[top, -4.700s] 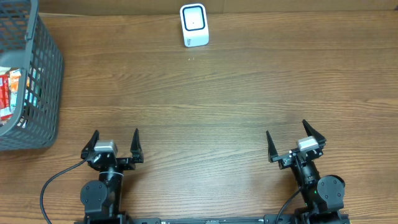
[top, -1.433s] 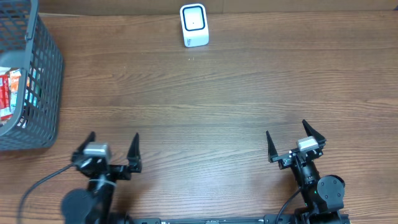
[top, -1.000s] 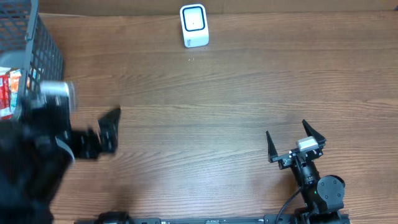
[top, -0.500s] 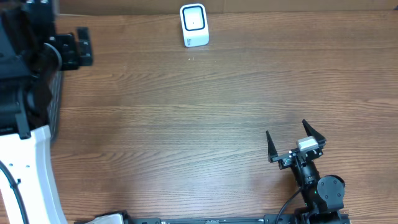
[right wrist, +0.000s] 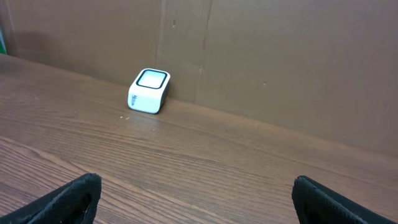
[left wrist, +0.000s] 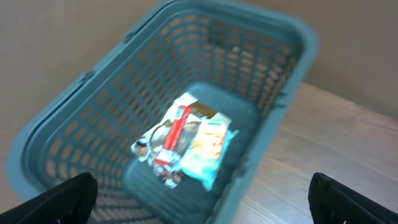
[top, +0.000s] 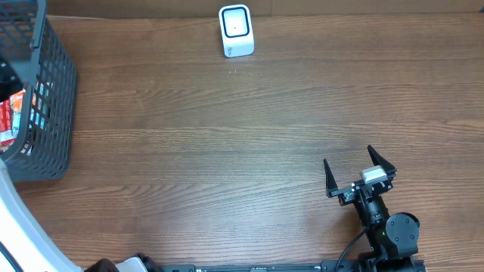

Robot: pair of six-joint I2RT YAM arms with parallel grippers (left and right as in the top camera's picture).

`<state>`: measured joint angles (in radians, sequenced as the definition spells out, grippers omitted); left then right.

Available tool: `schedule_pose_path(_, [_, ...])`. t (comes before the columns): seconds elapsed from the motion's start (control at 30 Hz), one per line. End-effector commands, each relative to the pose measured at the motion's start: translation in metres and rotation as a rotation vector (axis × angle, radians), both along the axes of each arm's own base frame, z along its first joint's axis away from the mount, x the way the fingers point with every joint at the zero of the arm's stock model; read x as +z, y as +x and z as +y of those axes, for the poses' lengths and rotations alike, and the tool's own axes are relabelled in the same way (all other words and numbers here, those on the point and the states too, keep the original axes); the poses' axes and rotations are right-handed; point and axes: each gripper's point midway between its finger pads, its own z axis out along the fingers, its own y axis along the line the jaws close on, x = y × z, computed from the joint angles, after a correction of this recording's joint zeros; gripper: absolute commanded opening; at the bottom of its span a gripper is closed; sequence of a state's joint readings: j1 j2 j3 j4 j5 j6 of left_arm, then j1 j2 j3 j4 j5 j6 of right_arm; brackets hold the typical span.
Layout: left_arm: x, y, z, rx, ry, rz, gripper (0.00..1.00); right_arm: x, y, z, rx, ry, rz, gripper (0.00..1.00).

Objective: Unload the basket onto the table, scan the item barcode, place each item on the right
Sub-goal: 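Move the left gripper over the grey basket and reach inside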

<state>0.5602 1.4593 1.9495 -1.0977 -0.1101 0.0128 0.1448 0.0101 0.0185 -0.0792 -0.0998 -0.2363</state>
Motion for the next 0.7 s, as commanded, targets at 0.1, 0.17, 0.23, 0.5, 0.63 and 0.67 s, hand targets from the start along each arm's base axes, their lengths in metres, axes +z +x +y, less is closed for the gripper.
schedule_pose_path(0.1, [-0.038, 0.003, 0.025, 0.054, -0.083, 0.098, 1.00, -0.002, 0.000, 0.000, -0.002, 0.000, -0.001, 1.00])
schedule_pose_path(0.17, [-0.052, 0.006, 0.032, 0.054, -0.122, 0.122, 1.00, -0.002, 0.000, 0.000, -0.002, 0.000, -0.001, 1.00])
schedule_pose_path(0.23, [-0.065, 0.009, 0.038, 0.041, -0.167, 0.133, 1.00, -0.002, 0.000, 0.000, -0.002, 0.000, -0.001, 1.00])
schedule_pose_path(0.5, [-0.129, 0.013, 0.065, -0.020, -0.379, 0.194, 1.00, -0.002, 0.000, 0.000, -0.001, 0.000, -0.002, 1.00])
schedule_pose_path(0.63, [-0.154, 0.017, 0.074, -0.024, -0.416, 0.243, 1.00, -0.002, 0.000, 0.000, -0.002, 0.000, -0.001, 1.00])
schedule_pose_path(0.67, [-0.157, 0.018, 0.074, -0.031, -0.417, 0.252, 1.00, -0.002, 0.000, 0.000, -0.001, 0.000, -0.001, 1.00])
